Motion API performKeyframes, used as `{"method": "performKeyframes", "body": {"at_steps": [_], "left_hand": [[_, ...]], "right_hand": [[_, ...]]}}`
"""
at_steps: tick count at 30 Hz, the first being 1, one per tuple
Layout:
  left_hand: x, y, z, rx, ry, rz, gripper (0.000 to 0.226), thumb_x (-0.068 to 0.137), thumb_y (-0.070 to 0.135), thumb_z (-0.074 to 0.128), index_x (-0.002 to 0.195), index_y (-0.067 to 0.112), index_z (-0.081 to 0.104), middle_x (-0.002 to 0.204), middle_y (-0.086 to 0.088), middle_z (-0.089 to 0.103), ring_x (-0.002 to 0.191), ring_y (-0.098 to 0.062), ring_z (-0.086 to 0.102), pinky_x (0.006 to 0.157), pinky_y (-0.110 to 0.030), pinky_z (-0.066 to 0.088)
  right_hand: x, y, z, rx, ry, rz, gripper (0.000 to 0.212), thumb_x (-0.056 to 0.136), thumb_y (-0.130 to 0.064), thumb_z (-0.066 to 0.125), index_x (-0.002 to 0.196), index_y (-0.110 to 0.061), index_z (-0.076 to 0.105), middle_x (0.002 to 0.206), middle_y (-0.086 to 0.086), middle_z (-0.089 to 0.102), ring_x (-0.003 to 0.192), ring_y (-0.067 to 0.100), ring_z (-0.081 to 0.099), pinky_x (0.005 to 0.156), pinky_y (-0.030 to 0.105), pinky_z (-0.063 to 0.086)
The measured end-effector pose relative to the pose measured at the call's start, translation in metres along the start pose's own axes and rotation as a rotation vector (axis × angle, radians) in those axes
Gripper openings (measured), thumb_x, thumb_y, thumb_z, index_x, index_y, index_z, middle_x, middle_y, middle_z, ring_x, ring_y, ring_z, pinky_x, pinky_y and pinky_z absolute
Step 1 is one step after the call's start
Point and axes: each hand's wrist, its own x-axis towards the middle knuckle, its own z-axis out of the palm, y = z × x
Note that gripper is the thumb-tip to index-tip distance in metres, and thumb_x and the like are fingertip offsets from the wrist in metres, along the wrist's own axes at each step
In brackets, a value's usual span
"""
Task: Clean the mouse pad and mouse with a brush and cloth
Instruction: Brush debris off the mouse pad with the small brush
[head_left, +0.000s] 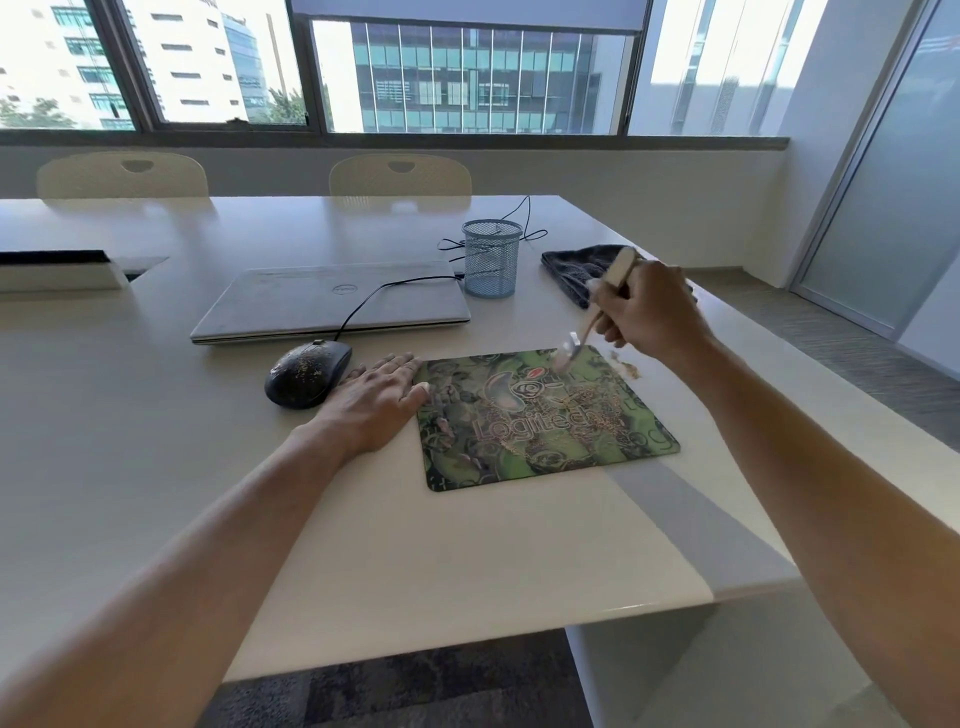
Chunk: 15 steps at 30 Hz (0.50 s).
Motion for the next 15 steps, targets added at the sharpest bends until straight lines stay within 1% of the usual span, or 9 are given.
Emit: {"method": "performKeyframes", "body": {"at_steps": [2, 4, 5, 7, 9, 12, 15], "left_hand": [[0.0, 0.0, 0.0, -0.001, 0.0, 0.001, 0.054, 0.098, 0.041, 0.023, 0.148, 0.021, 0.016, 0.157, 0.005, 0.01, 0.144, -0.007, 0.006, 0.115, -0.031, 0.004], [0.0, 0.0, 0.0, -0.002, 0.0, 0.002, 0.054, 0.098, 0.041, 0.022, 0.148, 0.02, 0.016, 0.157, 0.005, 0.01, 0.144, -0.007, 0.007, 0.115, -0.031, 0.004], [0.0, 0.0, 0.0, -0.002, 0.0, 0.004, 0.054, 0.098, 0.041, 0.022, 0.148, 0.02, 0.016, 0.157, 0.005, 0.01, 0.144, -0.008, 0.007, 0.115, -0.031, 0.004], [0.0, 0.0, 0.0, -0.001, -0.001, 0.006, 0.054, 0.098, 0.041, 0.022, 0.148, 0.02, 0.016, 0.157, 0.005, 0.01, 0.144, -0.008, 0.007, 0.116, -0.031, 0.004], [0.0, 0.0, 0.0, 0.002, -0.001, 0.008, 0.054, 0.099, 0.041, 0.022, 0.148, 0.02, 0.016, 0.157, 0.004, 0.01, 0.144, -0.008, 0.006, 0.116, -0.031, 0.004], [-0.001, 0.0, -0.001, 0.004, 0.001, 0.01, 0.054, 0.099, 0.041, 0.023, 0.148, 0.02, 0.016, 0.157, 0.004, 0.011, 0.144, -0.008, 0.007, 0.115, -0.031, 0.004], [-0.001, 0.0, -0.001, 0.006, 0.004, 0.007, 0.054, 0.099, 0.041, 0.023, 0.148, 0.02, 0.016, 0.157, 0.005, 0.01, 0.144, -0.008, 0.007, 0.115, -0.031, 0.004]], "right_hand": [[-0.005, -0.014, 0.016, 0.14, -0.072, 0.046, 0.028, 0.093, -0.017, 0.054, 0.091, 0.008, 0.063, 0.059, 0.003, 0.06, 0.033, -0.003, 0.053, 0.038, 0.008, 0.043], [-0.011, -0.025, 0.031, 0.238, -0.138, 0.093, 0.027, 0.092, -0.017, 0.055, 0.092, 0.009, 0.063, 0.06, 0.004, 0.062, 0.035, -0.001, 0.055, 0.041, 0.011, 0.047], [-0.014, -0.028, 0.037, 0.274, -0.16, 0.109, 0.027, 0.092, -0.017, 0.055, 0.092, 0.009, 0.063, 0.058, 0.002, 0.063, 0.035, -0.001, 0.055, 0.042, 0.012, 0.049], [-0.017, -0.03, 0.045, 0.315, -0.186, 0.133, 0.028, 0.092, -0.017, 0.055, 0.089, 0.009, 0.065, 0.044, -0.006, 0.061, 0.035, 0.0, 0.055, 0.042, 0.013, 0.049], [-0.019, -0.027, 0.045, 0.306, -0.189, 0.153, 0.026, 0.092, -0.017, 0.056, 0.085, 0.007, 0.066, 0.039, -0.008, 0.059, 0.033, 0.0, 0.054, 0.04, 0.012, 0.048], [-0.019, -0.016, 0.03, 0.23, -0.18, 0.153, 0.025, 0.091, -0.016, 0.056, 0.081, 0.005, 0.065, 0.053, 0.0, 0.062, 0.034, -0.001, 0.054, 0.041, 0.011, 0.046], [-0.015, -0.006, 0.011, 0.125, -0.179, 0.148, 0.026, 0.092, -0.016, 0.056, 0.075, 0.004, 0.062, 0.055, 0.002, 0.06, 0.033, -0.001, 0.054, 0.04, 0.009, 0.046]]}}
